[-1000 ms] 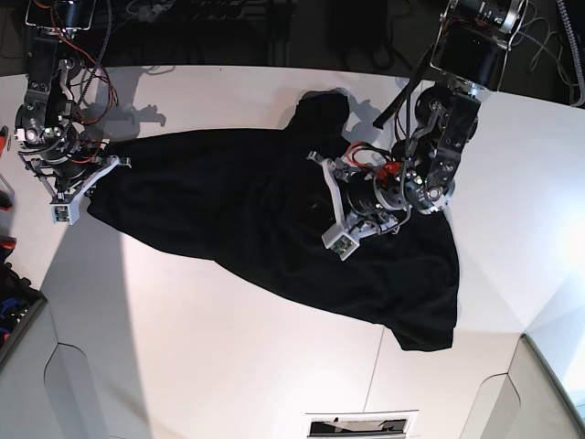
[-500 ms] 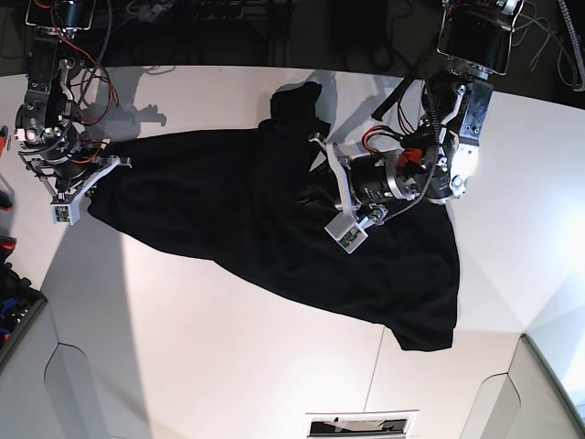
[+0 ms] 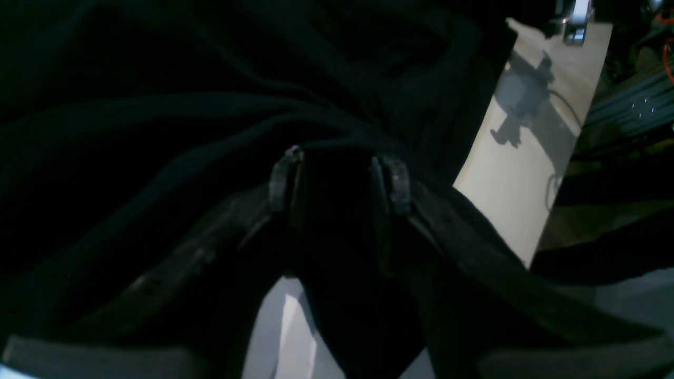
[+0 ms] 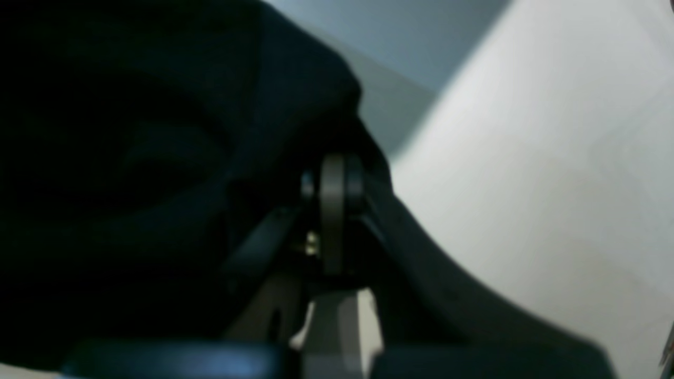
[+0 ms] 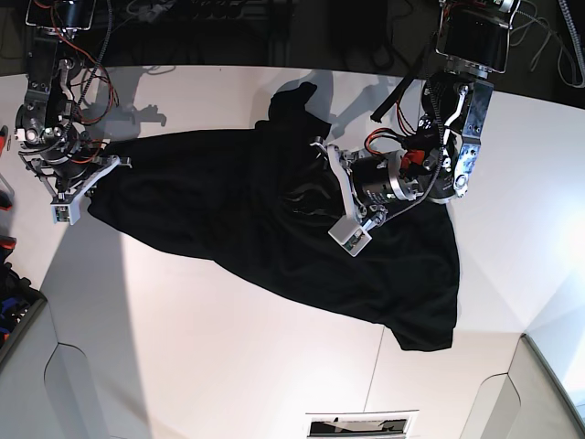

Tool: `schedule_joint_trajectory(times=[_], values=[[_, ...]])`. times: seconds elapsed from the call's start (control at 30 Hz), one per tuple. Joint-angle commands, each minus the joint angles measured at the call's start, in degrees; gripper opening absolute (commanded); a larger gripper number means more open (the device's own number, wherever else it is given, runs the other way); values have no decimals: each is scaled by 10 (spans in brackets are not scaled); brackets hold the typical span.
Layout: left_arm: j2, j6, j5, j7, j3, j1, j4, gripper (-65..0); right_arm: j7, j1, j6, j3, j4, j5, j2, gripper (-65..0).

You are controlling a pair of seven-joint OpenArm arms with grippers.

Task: Layout the t-shirt on the table in an organized manner, then fold the t-shirt properly
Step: 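Grasp a bunched fold of the shirt with the left gripper, then pull the gathered fabric outward with the left gripper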

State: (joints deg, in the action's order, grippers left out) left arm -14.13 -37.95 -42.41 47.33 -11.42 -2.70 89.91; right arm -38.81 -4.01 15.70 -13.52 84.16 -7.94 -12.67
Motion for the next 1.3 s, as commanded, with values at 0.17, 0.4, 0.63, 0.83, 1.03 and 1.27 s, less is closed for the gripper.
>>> schedule_joint_trajectory(times=[0.17, 0.4, 0.63, 0.83, 1.03, 1.27], values=[[16, -6, 10, -26, 1, -9, -9, -439, -45, -6, 13, 3, -4, 0, 2, -650], [46, -9, 40, -30, 2, -10, -23, -650, -45, -6, 13, 3, -4, 0, 2, -650], [23, -20, -14, -17, 79, -4, -18, -650, -45, -6, 14, 3, -4, 0, 1, -650], [-37, -20, -141, 25, 196, 58, 54, -650, -39, -6, 23, 3, -4, 0, 1, -650], [-64, -20, -149, 29, 200, 107, 109, -650, -37, -6, 23, 3, -4, 0, 2, -650], [-63, -20, -90, 21, 200, 140, 104, -591, -39, -6, 23, 3, -4, 0, 2, -650]])
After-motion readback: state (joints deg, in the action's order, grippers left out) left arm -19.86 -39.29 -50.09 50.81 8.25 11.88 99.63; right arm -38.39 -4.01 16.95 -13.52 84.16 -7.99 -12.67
